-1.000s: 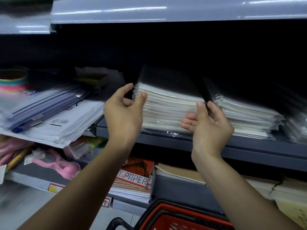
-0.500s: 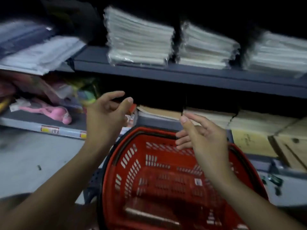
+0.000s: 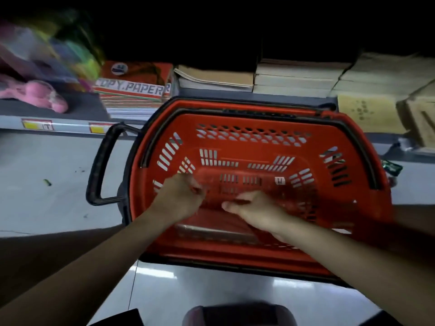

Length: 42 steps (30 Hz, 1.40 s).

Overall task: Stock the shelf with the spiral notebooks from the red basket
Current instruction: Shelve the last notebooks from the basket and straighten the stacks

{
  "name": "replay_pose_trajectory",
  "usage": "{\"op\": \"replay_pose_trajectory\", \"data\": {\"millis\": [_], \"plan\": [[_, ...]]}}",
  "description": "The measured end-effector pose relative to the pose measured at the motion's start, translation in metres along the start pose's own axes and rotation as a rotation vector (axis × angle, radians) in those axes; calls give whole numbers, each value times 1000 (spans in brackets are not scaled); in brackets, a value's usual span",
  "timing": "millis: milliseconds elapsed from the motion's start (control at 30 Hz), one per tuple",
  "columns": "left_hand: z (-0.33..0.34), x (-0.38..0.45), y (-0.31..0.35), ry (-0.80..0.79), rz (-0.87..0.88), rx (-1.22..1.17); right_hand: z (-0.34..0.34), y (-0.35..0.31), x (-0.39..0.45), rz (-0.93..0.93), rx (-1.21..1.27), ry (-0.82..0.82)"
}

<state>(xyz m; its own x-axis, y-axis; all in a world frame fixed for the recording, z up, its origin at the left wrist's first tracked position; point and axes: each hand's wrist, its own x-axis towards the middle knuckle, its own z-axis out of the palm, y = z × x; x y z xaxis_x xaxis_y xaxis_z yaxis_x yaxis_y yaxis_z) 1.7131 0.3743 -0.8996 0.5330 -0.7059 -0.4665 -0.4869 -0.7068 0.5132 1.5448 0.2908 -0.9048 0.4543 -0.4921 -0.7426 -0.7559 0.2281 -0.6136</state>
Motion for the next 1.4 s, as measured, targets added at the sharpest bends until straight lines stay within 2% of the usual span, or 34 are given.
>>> {"op": "replay_pose_trajectory", "data": {"millis": [100,167,233,367,533,700,767,867,1000,1167,1200,1300,1400], "plan": [[7,-12,-21,-298,-8,306,2,20,8,151,-301,-80],[7,-13,-26,-405,-1,375,3,25,10,221,-402,-103],[5,-12,-23,-445,-25,336,5,28,11,240,-391,-86],[1,-12,-14,-374,-86,305,9,31,12,274,-259,4],[-8,-8,2,-229,-248,-14,0,21,4,287,3,147],[-31,-11,6,36,-424,-666,-20,-8,-10,265,608,148],[-39,-19,10,69,-465,-957,-26,-21,-19,227,780,125],[-47,-37,9,-13,-361,-1167,-32,-43,-45,148,833,97],[-71,-66,8,-67,-201,-1287,-47,-66,-91,-30,844,38],[-92,-128,21,-165,20,-1482,-57,-83,-162,-294,605,-88],[-96,-140,24,-166,76,-1509,-56,-86,-173,-347,575,-87],[-109,-160,28,-32,180,-1561,-56,-94,-193,-496,530,-70],[-122,-167,35,-6,299,-1628,-57,-105,-198,-602,561,-48]]}}
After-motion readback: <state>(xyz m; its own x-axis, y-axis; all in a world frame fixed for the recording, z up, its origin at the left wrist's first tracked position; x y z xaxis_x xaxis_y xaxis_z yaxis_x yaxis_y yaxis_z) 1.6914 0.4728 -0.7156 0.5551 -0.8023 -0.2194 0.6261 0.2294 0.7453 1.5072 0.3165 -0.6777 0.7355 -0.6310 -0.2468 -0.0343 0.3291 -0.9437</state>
